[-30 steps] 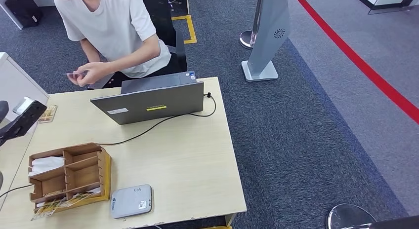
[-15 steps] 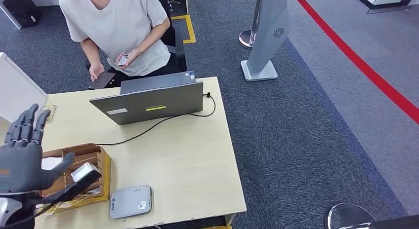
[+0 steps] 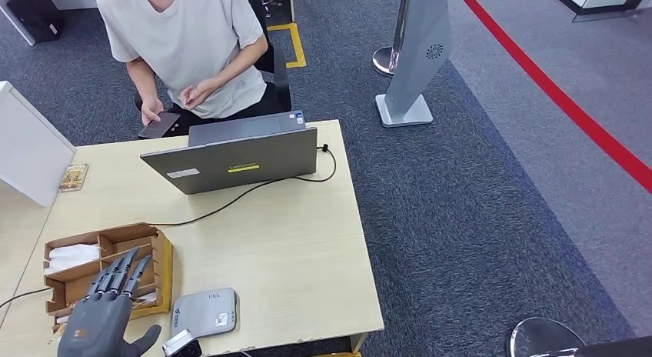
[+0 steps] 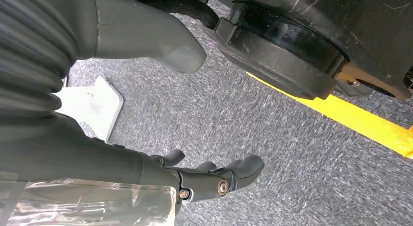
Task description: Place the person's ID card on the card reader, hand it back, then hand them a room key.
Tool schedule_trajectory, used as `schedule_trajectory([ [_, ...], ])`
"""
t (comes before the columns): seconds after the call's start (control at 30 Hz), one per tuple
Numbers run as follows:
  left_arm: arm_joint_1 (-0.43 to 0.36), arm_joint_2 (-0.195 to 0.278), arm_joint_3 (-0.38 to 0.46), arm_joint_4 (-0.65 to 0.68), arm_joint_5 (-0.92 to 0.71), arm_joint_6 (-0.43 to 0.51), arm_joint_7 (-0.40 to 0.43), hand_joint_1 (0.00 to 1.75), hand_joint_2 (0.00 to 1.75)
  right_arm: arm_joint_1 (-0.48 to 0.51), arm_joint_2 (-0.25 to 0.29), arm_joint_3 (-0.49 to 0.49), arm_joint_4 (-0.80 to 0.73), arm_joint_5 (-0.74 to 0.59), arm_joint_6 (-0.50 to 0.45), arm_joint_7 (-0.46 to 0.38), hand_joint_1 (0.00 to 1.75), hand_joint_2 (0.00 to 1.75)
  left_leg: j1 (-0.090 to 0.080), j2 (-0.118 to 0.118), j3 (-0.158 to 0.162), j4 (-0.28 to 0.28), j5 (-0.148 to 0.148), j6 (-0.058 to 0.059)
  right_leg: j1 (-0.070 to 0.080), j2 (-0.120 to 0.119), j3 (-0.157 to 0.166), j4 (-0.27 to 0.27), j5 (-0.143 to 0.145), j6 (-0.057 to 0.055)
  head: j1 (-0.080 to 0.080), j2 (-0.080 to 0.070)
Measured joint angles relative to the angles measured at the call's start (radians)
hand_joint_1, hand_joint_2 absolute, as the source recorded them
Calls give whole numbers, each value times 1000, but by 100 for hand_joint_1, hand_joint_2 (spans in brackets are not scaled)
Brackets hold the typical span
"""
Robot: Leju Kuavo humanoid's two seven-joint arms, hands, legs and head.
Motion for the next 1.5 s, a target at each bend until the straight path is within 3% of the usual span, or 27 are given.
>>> schedule_trajectory([
  [0.5,35,7,-16,9,-59,10,145,0,175,2,1,-16,0,35,0,24,0,175,0,0,0,0,0,0,0,0,0,0,0,0,0,0],
  [0.93,56,6,-8,10,-67,14,185,0,175,4,1,-17,0,45,0,29,0,175,0,0,0,0,0,0,0,0,0,0,0,0,0,0],
  [1.13,93,1,61,14,-86,16,256,0,175,7,1,-19,-8,66,0,63,0,175,0,0,0,0,0,0,0,0,0,0,0,0,0,0],
  [1.5,135,-38,200,35,-81,38,255,0,175,3,1,-19,-28,84,0,90,0,175,0,-1,-1,0,0,0,0,-1,0,0,0,0,0,0],
])
